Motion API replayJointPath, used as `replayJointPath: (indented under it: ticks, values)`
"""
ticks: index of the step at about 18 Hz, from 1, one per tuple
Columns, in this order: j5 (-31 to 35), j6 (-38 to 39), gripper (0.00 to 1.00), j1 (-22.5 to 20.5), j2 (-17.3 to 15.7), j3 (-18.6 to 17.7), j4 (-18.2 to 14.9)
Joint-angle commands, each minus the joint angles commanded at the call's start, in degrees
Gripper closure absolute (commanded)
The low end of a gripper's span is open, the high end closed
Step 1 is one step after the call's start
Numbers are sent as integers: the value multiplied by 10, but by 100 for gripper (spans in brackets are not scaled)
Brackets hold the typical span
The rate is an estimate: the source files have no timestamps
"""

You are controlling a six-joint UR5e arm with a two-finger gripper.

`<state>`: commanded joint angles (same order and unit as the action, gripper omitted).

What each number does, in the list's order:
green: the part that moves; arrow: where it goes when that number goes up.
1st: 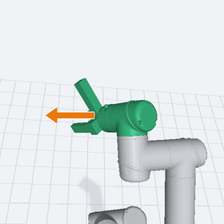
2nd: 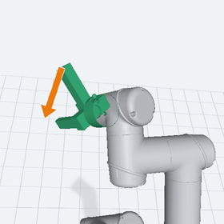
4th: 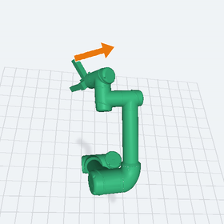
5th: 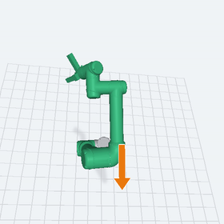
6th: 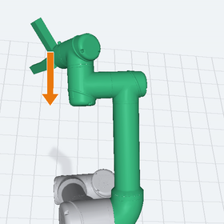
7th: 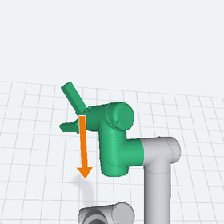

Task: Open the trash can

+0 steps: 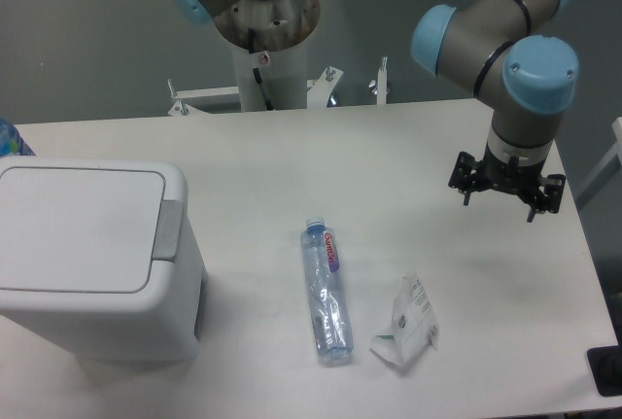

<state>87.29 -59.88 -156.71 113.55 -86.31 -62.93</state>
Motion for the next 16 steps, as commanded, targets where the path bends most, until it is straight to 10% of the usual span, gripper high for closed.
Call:
replayJointPath:
  ticks: [16]
  values:
    - [-129,329,0,45,-25,-1,52]
